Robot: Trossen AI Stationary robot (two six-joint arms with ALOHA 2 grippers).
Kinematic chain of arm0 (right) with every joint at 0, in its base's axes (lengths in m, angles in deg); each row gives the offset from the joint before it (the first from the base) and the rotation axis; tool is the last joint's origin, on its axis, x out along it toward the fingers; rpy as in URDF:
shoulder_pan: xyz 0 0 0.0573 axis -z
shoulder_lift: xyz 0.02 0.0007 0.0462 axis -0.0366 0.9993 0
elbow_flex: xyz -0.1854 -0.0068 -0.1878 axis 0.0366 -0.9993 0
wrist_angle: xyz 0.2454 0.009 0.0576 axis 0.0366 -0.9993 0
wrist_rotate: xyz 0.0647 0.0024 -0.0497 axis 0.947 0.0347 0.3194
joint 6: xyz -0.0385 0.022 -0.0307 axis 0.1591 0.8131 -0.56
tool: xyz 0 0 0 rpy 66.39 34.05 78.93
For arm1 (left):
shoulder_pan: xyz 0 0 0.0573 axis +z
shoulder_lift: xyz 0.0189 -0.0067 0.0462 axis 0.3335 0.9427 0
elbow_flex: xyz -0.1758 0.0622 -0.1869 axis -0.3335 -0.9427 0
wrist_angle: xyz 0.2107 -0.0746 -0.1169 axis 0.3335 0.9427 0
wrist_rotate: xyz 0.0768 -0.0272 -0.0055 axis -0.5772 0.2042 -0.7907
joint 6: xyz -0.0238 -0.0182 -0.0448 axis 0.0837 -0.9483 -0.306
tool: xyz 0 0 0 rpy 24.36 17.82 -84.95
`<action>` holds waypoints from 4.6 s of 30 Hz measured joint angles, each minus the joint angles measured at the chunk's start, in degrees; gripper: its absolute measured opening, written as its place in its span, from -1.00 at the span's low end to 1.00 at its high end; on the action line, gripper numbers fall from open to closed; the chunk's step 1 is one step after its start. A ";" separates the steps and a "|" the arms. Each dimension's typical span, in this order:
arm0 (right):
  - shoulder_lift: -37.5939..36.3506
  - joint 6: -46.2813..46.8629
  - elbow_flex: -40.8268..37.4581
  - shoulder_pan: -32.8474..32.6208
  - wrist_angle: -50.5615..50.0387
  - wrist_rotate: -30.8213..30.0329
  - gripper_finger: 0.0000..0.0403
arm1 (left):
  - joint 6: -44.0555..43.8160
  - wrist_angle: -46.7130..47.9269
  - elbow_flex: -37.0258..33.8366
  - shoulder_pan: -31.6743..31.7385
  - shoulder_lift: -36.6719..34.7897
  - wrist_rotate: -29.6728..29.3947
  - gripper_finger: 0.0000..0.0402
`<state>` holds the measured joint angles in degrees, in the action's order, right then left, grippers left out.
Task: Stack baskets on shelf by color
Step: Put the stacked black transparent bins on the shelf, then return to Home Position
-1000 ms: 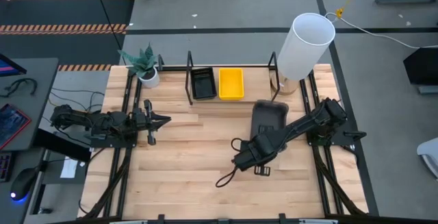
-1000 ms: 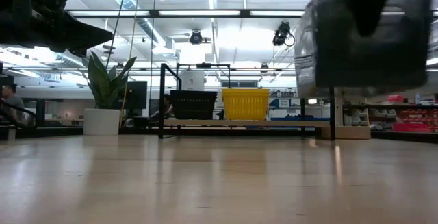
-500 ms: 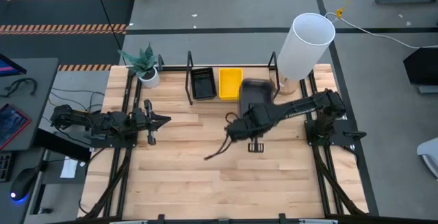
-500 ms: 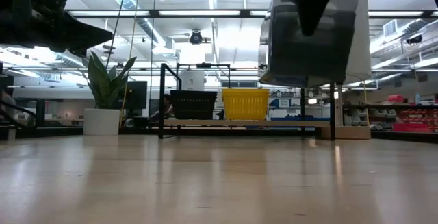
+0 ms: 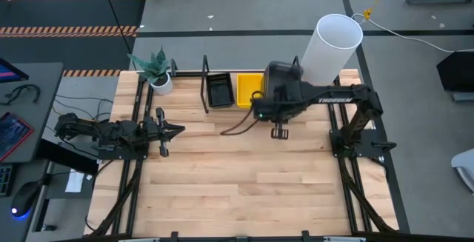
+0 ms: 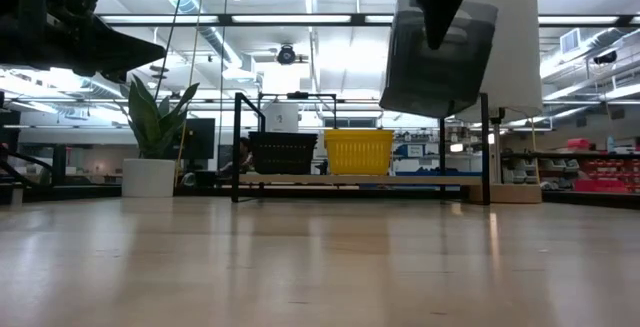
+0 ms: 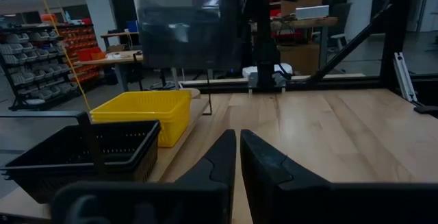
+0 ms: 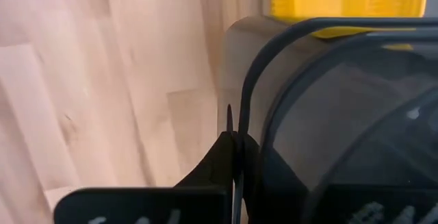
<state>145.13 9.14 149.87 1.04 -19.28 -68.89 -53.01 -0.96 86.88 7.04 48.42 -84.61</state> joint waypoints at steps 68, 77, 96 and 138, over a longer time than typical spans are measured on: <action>0.47 -17.76 -12.28 16.34 14.23 7.07 -0.90 | 0.00 0.11 0.00 0.00 0.00 0.00 -0.82; 0.50 -18.38 -18.83 16.63 14.88 5.07 -0.81 | 0.00 0.11 0.00 0.00 -0.01 0.00 -0.88; 0.50 -13.22 -15.58 17.15 10.16 -1.01 -0.22 | 0.00 0.11 0.00 0.00 -0.02 0.00 -0.84; -59.22 -1.26 -55.55 -4.61 62.82 -0.30 -0.16 | 0.00 0.13 0.00 0.00 -0.02 0.00 -0.87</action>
<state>85.91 7.88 94.32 -3.57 43.54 -69.19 -53.01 -0.83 86.88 7.04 48.40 -84.61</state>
